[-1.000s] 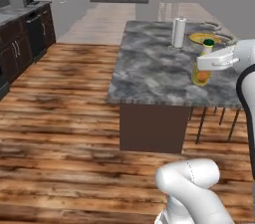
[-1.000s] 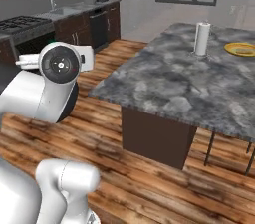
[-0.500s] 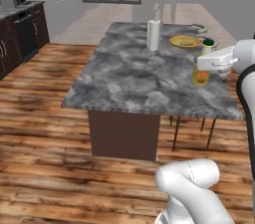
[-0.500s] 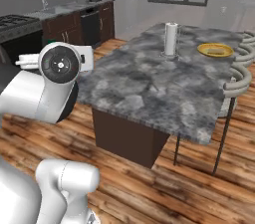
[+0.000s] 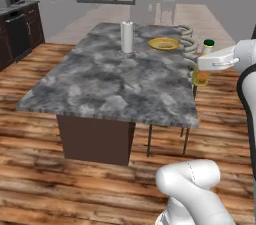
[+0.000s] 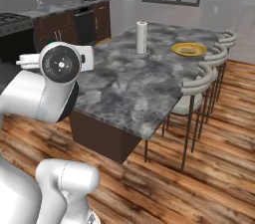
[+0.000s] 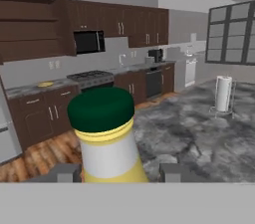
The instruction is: Move the hot dog bun to the plate on the dining table and place the condiment next to that plate. Then navigate to the fridge and take the sausage and place it on the plate as well.
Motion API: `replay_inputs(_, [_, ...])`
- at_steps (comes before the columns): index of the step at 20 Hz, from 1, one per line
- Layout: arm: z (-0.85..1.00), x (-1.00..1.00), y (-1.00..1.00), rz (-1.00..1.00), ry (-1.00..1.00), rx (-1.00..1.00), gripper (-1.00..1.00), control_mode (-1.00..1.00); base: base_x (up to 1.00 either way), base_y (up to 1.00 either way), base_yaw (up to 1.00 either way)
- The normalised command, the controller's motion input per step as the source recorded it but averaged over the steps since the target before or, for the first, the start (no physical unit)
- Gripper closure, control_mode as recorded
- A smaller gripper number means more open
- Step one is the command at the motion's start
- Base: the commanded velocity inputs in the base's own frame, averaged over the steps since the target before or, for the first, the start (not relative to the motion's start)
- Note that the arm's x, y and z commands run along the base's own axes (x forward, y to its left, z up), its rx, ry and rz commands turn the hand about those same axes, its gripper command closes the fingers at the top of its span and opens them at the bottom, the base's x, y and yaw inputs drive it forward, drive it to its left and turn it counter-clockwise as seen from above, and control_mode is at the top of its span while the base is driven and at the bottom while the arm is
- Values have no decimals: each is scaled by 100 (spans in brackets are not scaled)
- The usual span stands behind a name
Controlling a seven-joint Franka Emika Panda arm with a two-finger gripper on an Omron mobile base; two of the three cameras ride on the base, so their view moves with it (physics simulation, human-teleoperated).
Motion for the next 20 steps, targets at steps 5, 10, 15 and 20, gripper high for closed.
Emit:
replay_inputs(5, [0,0,0,0,0,0,100,100,1,-100,21])
replay_inputs(10, [0,0,0,0,0,0,100,100,10,-100,35])
replay_inputs(15, [0,0,0,0,0,0,100,100,20,-90,42])
replay_inputs(20, [0,0,0,0,0,0,100,100,31,-97,39])
